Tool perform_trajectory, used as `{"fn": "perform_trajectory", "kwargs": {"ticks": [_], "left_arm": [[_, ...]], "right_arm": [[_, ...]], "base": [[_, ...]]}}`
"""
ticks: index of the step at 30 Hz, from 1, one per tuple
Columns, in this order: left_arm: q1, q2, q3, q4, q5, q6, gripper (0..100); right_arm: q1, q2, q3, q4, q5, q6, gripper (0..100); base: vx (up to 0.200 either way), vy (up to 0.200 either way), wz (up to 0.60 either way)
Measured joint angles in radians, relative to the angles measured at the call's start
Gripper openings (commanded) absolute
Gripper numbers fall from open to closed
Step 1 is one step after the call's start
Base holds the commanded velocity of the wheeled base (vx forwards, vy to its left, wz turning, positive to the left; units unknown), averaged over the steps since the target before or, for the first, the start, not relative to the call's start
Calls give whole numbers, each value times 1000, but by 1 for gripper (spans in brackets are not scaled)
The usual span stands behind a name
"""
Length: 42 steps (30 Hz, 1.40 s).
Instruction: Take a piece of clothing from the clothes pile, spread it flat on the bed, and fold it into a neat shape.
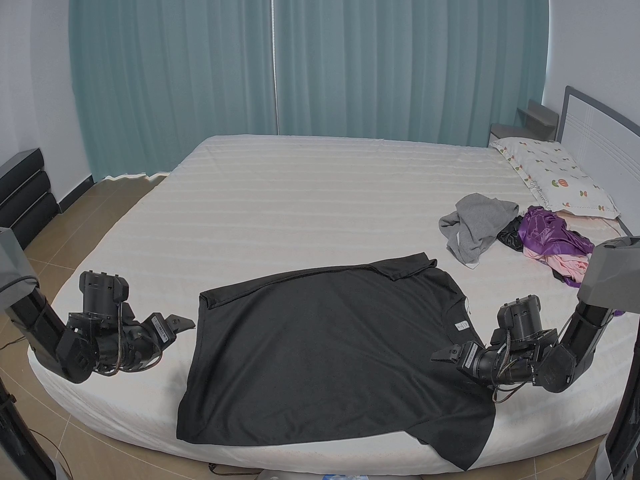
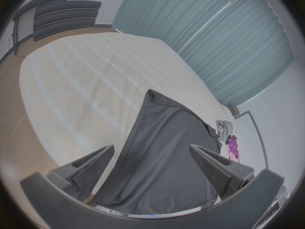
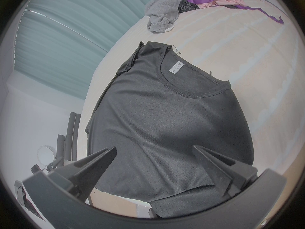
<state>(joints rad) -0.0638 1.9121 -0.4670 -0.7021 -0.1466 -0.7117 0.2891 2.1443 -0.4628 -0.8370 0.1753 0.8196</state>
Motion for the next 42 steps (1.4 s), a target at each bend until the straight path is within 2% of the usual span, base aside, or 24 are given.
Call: {"fn": "perform_trajectory", "kwargs": {"ticks": [5, 12, 22, 29, 33, 42], "left_arm": [[-16, 70, -102, 1, 3, -5, 100], [-34, 212, -313, 27, 40, -29, 100], [-57, 377, -717, 267, 62, -59, 100], [-73, 524, -950, 332, 64, -102, 100], [-80, 592, -1016, 337, 61, -177, 100], [-85, 648, -1043, 351, 58, -150, 100]], "right_arm": [[0, 0, -1, 0, 1, 2, 100], [1, 6, -1, 0, 1, 5, 100], [1, 8, -6, 0, 55, 36, 100], [2, 9, -9, 1, 74, 44, 100], [4, 8, -8, 1, 80, 47, 100], [8, 8, -7, 1, 80, 49, 100]], "base": [[0, 0, 0], [0, 0, 0], [0, 0, 0], [0, 0, 0], [0, 0, 0], [0, 0, 0]]}}
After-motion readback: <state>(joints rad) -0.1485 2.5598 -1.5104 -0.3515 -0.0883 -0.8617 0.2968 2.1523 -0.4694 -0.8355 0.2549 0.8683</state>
